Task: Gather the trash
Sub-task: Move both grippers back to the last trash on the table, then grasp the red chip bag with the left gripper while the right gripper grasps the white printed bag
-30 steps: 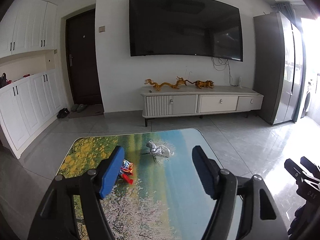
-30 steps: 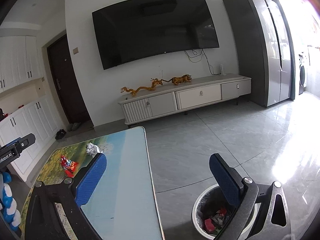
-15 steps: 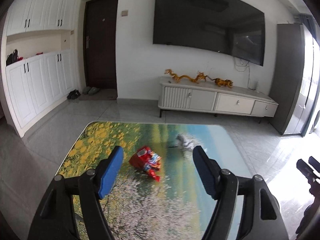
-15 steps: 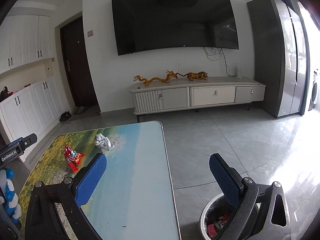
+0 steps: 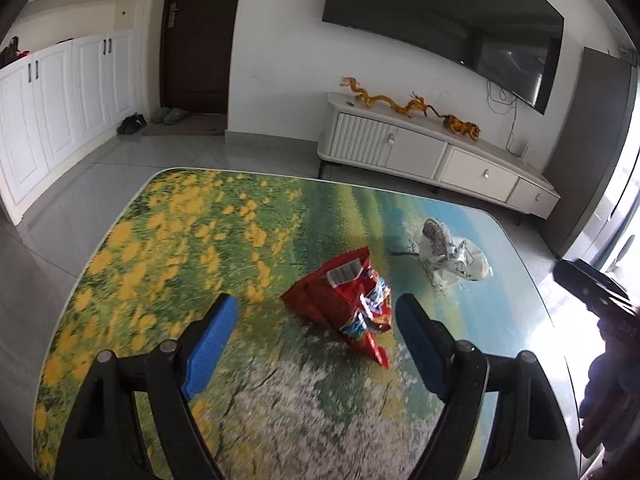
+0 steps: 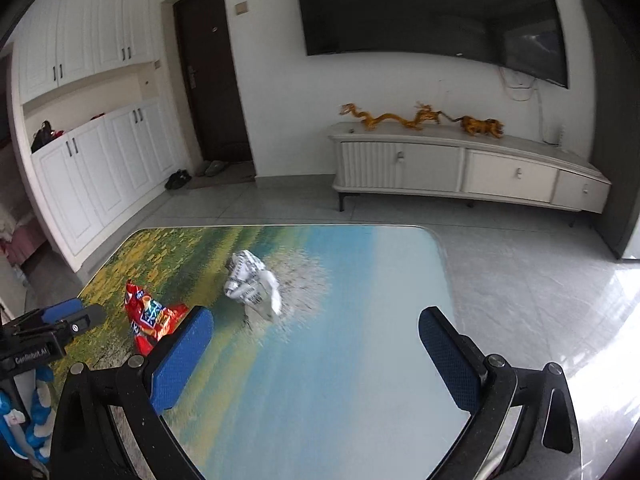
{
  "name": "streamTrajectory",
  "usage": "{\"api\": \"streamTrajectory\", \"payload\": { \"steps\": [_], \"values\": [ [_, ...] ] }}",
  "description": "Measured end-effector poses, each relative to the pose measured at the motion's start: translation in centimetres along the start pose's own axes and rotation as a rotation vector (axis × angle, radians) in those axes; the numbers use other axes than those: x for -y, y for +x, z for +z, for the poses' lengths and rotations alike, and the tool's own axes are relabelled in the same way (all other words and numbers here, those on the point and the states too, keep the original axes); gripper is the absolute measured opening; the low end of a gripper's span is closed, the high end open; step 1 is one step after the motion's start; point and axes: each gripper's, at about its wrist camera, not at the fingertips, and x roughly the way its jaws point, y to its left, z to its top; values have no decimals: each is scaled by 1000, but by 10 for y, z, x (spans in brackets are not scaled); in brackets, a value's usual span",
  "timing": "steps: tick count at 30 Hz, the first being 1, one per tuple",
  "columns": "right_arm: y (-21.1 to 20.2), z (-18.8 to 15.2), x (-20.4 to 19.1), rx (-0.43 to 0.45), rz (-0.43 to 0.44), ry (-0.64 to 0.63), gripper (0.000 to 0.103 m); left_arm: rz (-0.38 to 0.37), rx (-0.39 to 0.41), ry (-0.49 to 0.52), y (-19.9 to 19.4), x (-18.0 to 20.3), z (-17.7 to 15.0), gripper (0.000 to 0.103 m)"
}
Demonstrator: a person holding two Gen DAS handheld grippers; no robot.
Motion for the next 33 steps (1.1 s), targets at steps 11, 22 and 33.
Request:
{"api": "streamTrajectory", "payload": {
  "steps": [11, 22, 33],
  "values": [
    [91, 13, -18, -93, 123, -13, 103, 9, -77, 65, 68, 13, 12, 81],
    [112, 4, -16, -212, 186, 50, 47, -34, -136, 42, 79, 10, 2, 43],
    [7, -30, -15, -131, 189, 74, 36, -22, -84, 54, 18, 28, -14, 29]
  ]
}}
